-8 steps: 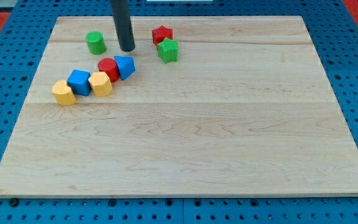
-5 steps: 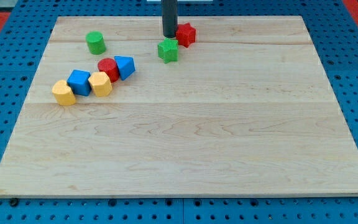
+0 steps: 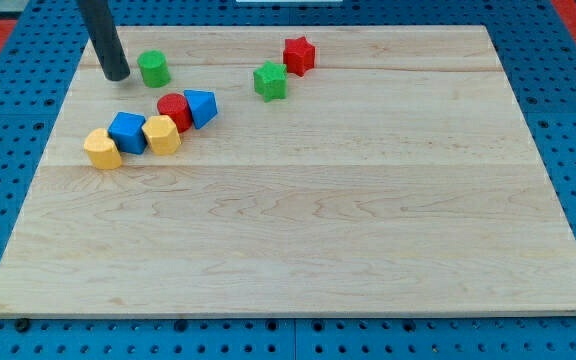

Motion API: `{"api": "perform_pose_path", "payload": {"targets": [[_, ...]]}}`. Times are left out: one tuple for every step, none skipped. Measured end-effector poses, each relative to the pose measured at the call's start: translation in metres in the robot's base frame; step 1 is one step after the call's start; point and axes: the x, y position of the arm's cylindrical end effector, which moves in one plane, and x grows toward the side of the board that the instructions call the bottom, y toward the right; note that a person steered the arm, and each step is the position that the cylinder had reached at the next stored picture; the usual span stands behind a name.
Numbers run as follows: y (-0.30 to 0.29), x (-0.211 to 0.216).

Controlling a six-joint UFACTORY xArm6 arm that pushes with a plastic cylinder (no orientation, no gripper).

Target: Move the green circle towards the red star

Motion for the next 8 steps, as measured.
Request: {"api": "perform_pose_path", "payload": {"targets": [[0.023,-0.005],[0.038,-0.024],[0.028,-0.044],[0.030,-0.053],[0.063,-0.053],[0.106,-0.053],[0.137,-0.053],[0.142,-0.061]]}}
